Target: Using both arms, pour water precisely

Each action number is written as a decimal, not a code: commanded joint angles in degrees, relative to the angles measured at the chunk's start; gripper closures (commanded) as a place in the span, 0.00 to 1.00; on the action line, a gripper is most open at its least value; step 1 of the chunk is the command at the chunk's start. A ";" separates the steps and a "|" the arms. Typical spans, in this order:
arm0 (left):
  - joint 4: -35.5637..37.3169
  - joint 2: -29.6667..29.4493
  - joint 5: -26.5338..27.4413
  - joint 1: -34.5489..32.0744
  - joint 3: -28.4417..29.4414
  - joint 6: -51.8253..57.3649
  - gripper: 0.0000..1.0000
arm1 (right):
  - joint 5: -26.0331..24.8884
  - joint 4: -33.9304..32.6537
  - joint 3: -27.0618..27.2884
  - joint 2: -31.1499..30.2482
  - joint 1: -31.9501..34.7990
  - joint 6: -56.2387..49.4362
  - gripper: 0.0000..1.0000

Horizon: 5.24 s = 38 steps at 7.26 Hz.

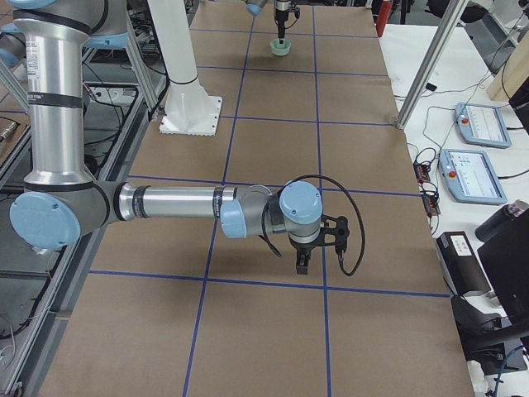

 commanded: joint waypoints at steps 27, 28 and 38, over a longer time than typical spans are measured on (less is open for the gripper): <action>29.56 -58.95 14.61 19.56 13.43 -38.85 0.00 | -4.56 0.35 5.40 1.40 -4.47 -0.70 0.00; 29.65 -58.60 14.61 19.47 12.89 -39.03 0.00 | -4.74 0.09 6.67 3.49 -5.18 -0.53 0.00; 33.61 -49.11 14.69 16.57 -0.48 -38.59 0.00 | -52.90 0.18 35.51 -4.22 -55.73 60.86 0.01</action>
